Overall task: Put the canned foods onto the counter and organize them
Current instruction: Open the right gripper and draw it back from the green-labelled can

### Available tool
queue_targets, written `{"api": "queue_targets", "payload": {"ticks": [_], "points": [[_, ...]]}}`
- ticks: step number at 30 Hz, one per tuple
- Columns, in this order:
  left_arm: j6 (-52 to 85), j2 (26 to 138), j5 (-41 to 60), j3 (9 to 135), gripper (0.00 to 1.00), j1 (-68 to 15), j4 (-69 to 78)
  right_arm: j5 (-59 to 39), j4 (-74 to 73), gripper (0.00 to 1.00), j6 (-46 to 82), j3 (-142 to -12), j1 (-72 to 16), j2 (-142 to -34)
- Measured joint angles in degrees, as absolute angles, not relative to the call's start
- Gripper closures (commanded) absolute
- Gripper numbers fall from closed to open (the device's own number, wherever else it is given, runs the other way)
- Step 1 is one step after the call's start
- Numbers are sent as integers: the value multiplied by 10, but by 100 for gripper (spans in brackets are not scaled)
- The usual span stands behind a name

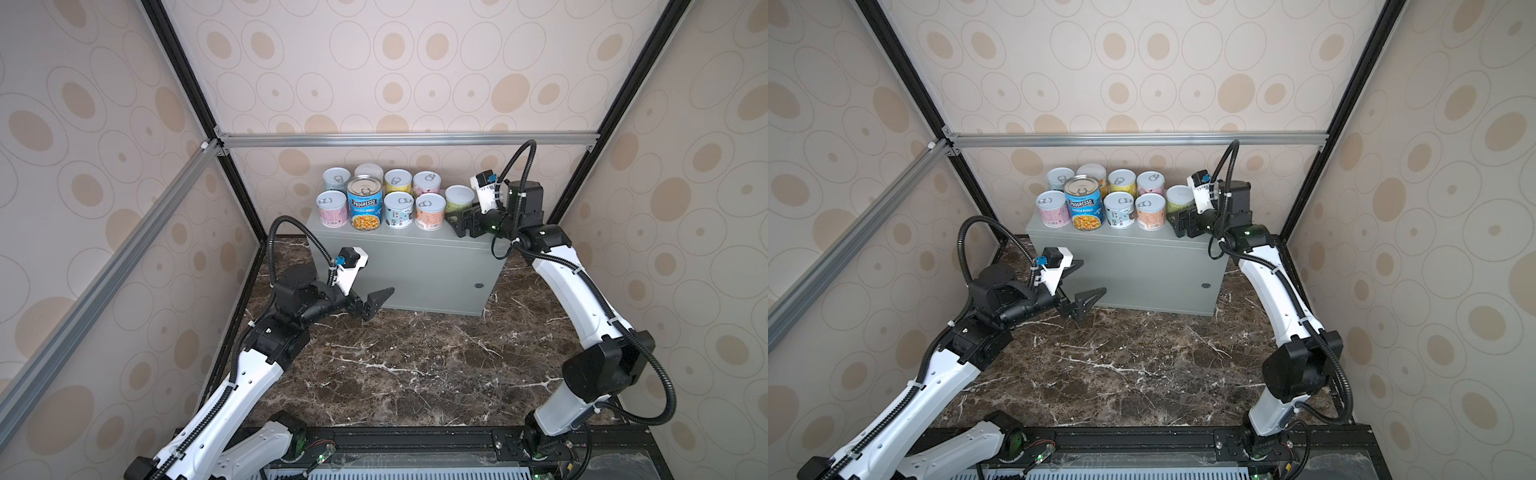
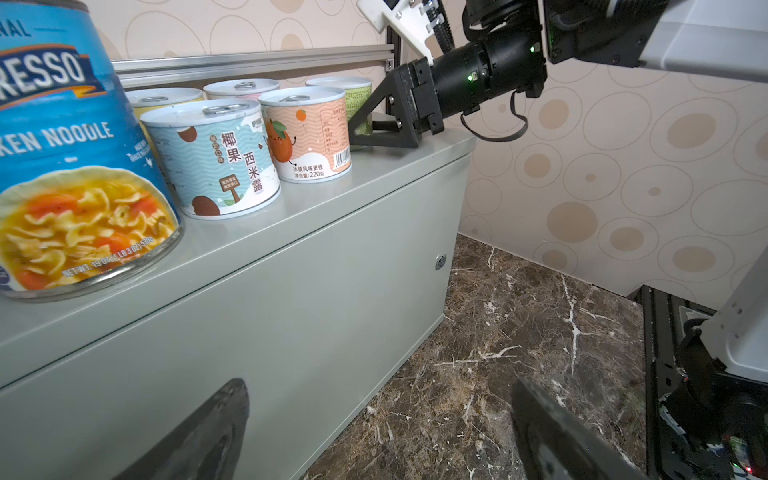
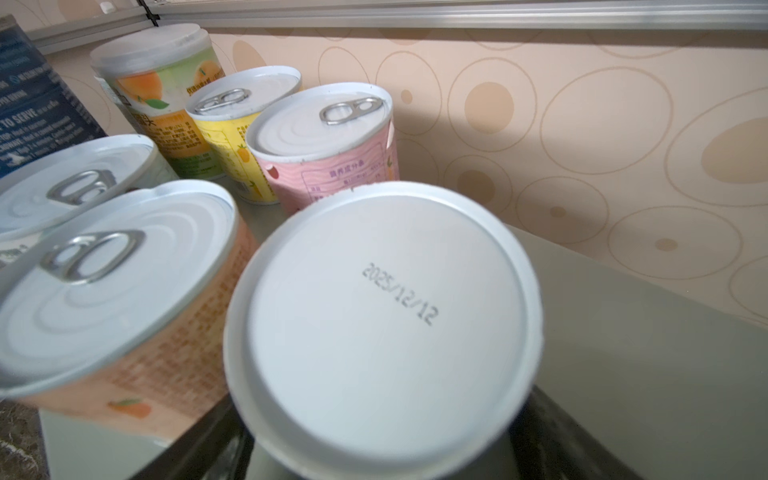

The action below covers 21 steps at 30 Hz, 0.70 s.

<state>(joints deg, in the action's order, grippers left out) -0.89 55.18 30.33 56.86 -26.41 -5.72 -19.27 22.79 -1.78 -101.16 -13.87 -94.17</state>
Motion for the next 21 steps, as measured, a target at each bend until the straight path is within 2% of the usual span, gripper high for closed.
{"api": "queue_targets", "payload": {"ticks": [5,12,21], "points": [[-9,552,303,569,2,-264,-57,-154,256,0,-20,-955,-138,-872],[-4,566,289,568,2,-264,-53,-80,307,0,-1,-901,-138,-747],[24,559,185,555,2,-264,-39,74,380,0,52,-791,-138,-568]]}}
